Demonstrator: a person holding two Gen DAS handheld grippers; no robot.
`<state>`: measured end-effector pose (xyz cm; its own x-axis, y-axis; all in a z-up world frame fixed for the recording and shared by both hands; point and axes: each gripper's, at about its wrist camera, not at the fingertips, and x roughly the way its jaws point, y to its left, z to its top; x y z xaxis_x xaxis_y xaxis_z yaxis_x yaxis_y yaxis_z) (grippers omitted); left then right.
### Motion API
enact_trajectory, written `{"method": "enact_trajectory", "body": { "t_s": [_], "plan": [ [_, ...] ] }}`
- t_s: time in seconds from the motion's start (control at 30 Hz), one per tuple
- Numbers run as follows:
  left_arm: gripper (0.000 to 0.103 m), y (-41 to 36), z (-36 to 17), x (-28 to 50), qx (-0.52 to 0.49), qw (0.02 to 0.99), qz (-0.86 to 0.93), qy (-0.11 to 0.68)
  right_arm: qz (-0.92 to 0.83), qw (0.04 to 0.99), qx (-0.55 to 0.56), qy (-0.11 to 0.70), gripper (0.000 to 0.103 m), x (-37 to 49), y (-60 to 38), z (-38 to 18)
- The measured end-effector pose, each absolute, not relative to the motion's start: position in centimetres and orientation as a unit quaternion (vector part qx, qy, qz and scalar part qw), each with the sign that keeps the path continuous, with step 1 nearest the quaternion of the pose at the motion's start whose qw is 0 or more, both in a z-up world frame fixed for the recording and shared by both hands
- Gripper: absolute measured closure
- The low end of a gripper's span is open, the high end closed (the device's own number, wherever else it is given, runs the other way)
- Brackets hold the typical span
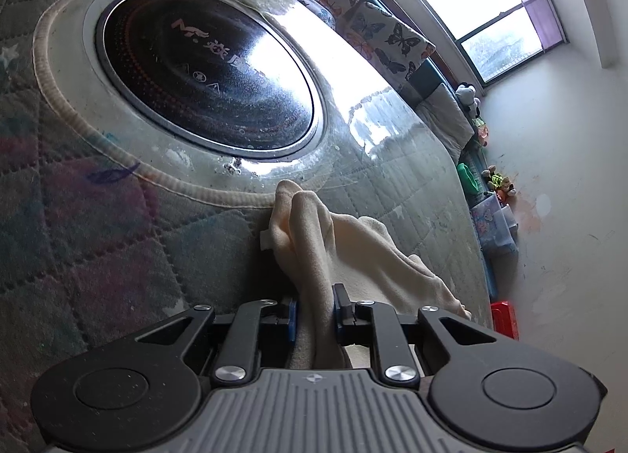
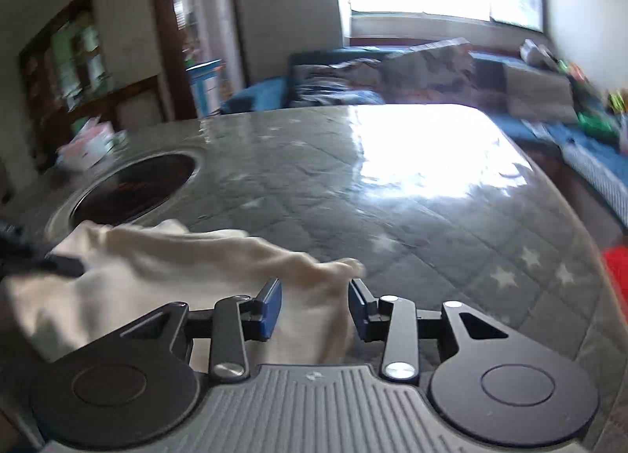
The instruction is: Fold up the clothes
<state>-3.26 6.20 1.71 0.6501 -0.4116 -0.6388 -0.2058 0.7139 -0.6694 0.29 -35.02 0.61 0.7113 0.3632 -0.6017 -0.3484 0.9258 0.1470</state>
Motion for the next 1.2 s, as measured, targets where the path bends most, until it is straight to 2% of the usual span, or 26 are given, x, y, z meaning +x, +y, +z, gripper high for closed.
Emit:
{"method": "enact_trajectory", "body": {
  "t_s": [0.2, 0.33, 0.73, 1.0, 1.2],
  "plan": [
    [0.084, 5.4, 2.4, -3.0, -0.334, 0.847, -0.059, 0.41, 0.2, 0.915, 0.068, 0.344, 0.066, 1.5, -37.2, -0.5],
    [0.085, 4.4, 3.4, -2.8, -0.294, 0.865, -0.062, 0.403, 0.211, 0.91, 0.083, 0.346, 0.091, 1.5, -37.6, -0.5],
    [0.088, -2.3, 9.0, 1.5, -0.203, 0.901, -0.135, 0.358, 0.195, 0.942, 0.074, 0.262, 0.093, -0.1, -40.1, 5.7],
    [0.088, -8.1, 9.3, 6.3, -0.181, 0.901, -0.174, 0.355, 0.13, 0.964, 0.044, 0.229, 0.093, 1.3, -43.8, 8.7],
    [0.088, -11.3, 8.4, 8.5, -0.169, 0.893, -0.196, 0.367, 0.089, 0.968, 0.032, 0.23, 0.093, 2.6, -46.1, 8.8]
  ]
}}
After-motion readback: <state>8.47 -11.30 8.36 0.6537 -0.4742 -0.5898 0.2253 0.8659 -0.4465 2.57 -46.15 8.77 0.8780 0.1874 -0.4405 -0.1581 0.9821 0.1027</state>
